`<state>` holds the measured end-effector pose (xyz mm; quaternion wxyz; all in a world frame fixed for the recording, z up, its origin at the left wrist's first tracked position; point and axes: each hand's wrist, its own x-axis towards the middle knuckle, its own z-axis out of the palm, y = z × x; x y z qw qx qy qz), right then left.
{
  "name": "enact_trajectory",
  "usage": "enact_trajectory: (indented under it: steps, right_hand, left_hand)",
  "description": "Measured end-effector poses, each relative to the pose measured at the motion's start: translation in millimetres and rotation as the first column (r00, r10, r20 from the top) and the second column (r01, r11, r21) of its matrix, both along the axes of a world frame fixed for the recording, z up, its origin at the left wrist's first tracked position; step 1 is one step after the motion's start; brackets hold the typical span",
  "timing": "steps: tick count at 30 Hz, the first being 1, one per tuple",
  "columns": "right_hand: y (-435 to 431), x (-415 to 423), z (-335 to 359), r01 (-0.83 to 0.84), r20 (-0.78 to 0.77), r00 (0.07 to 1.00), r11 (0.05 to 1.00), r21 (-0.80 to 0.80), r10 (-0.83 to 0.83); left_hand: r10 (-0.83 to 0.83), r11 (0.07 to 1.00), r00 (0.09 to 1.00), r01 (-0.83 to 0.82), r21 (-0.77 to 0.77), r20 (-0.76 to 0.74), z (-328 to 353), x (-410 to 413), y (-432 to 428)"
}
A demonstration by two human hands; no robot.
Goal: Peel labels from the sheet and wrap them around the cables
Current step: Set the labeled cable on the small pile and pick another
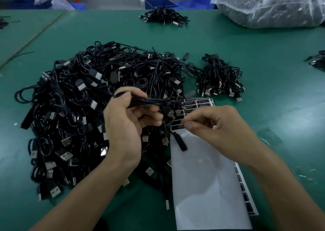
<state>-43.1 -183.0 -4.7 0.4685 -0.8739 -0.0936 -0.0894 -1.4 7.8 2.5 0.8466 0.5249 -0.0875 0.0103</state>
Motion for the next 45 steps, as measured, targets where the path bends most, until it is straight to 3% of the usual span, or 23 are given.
enact_trajectory:
  steps: [5,9,14,17,20,24,26,28,32,37,42,45]
  right_hand:
    - [10.8,-1.9,-5.1,0.022,-0.009,1.000,1.000,0.022,-0.022]
    - [13.4,0.3,-9.1,0.098,0.015,0.995,0.991,-0.095,-0.097]
    - [-0.6,4.1,-13.0,0.355,0.020,0.934,0.922,-0.156,-0.357]
    - [-6.0,4.5,-13.5,0.479,0.024,0.875,0.858,-0.186,-0.484]
    - [-8.8,5.9,-11.8,0.559,0.006,0.821,0.801,-0.217,-0.571]
    - [-11.9,5.1,-9.1,0.557,-0.079,0.810,0.804,-0.207,-0.581]
    - [-14.4,4.1,-8.1,0.551,-0.120,0.810,0.815,-0.178,-0.574]
    - [-17.5,3.9,-5.6,0.563,-0.170,0.804,0.821,-0.093,-0.570]
    - [-21.6,6.2,-1.4,0.586,-0.333,0.789,0.795,0.155,-0.516]
    - [-25.3,7.1,2.9,0.589,-0.497,0.787,0.684,0.429,-0.365]
    - [-29.5,8.3,-1.3,0.519,-0.511,0.803,0.781,0.347,-0.307]
    - [-29.6,8.1,-2.1,0.483,-0.512,0.821,0.784,0.391,-0.250]
  left_hand:
    - [-0.090,0.983,0.995,0.083,0.162,0.038,-0.3,-1.9,-1.5]
    - [-0.223,0.929,0.975,0.219,0.297,-0.023,2.6,-0.6,-0.2]
    - [-0.344,0.816,0.922,0.387,0.428,-0.179,11.1,-1.0,1.4]
    - [-0.422,0.764,0.877,0.481,0.429,-0.230,22.4,-0.6,8.1]
    - [-0.537,0.654,0.801,0.593,0.469,-0.264,34.9,0.9,15.5]
    - [-0.500,0.480,0.796,0.583,0.655,-0.342,35.3,-0.5,14.6]
    - [-0.508,0.427,0.764,0.625,0.654,-0.398,28.9,-2.5,11.4]
    - [-0.505,0.427,0.755,0.640,0.639,-0.419,20.7,-4.4,7.5]
    - [-0.464,0.441,0.823,0.536,0.720,-0.328,9.6,-5.4,1.8]
    - [-0.434,0.453,0.849,0.494,0.742,-0.301,6.9,-4.8,-0.7]
    - [-0.424,0.544,0.891,0.396,0.740,-0.165,3.8,-6.8,-3.3]
    - [-0.399,0.608,0.912,0.340,0.718,-0.094,2.3,-5.2,-6.0]
